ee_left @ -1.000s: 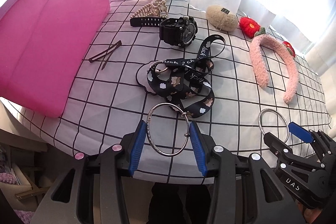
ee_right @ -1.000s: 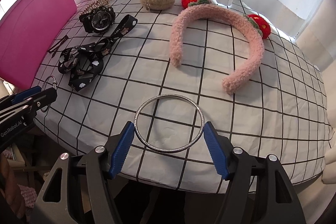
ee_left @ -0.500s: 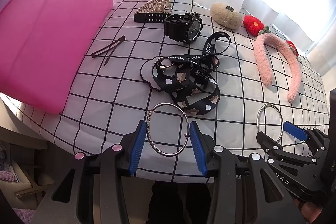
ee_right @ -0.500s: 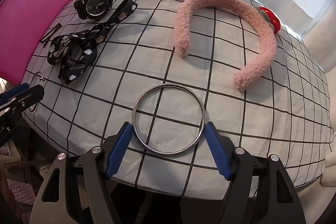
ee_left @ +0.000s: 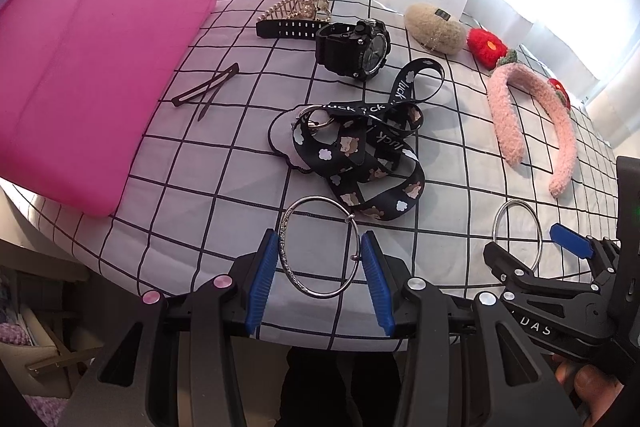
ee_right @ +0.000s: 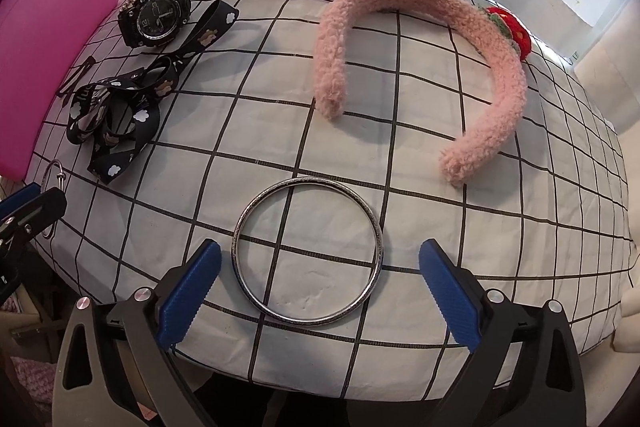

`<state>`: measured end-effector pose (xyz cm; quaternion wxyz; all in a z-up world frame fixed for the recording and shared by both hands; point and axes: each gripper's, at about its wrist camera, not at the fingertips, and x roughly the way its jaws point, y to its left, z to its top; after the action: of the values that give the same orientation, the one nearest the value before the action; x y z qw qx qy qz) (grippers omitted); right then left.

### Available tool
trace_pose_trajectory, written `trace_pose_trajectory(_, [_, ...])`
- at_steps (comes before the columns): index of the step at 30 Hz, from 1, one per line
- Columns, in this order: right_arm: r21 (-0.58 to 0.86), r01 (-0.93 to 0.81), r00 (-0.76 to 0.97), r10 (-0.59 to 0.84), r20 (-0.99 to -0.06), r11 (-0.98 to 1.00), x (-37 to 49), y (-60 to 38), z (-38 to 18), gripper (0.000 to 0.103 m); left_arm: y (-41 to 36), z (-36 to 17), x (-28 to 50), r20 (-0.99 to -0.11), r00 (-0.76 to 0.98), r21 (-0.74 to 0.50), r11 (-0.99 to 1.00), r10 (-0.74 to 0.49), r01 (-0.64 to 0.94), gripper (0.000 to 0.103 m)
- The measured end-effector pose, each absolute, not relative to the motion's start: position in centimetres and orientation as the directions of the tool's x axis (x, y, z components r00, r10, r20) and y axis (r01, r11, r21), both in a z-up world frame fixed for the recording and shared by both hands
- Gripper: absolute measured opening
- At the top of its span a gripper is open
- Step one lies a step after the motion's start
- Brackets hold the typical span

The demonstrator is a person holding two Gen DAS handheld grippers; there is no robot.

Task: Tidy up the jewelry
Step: 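Lift both held bangles off the table with both tools, then carry both bangles over the pink tub with both tools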

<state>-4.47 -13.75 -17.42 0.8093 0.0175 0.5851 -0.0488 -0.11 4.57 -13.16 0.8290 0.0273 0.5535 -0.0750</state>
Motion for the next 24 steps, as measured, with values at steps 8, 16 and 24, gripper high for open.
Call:
trace_pose_trajectory(8, [-0.022, 0.066, 0.33, -0.043, -0.943, 0.998, -5.2, -13.5, -16.6, 0.071, 4.7, -13.0, -0.1, -0.92, 0.381, -0.035, 0.988, -0.091, 0.151, 0.042])
trace_pose_trajectory(16, [-0.006, 0.075, 0.366, -0.033, -0.93, 0.997, -6.2, -13.9, -15.9, 0.071, 4.6, -12.5, -0.3, -0.915, 0.393, -0.036, 0.987, -0.094, 0.154, 0.042])
trace_pose_trajectory(24, [0.006, 0.063, 0.41, -0.02, -0.912, 0.998, -6.4, -13.5, -13.4, 0.071, 4.7, -11.0, -0.4, -0.899, 0.425, -0.04, 0.987, -0.104, 0.156, 0.042])
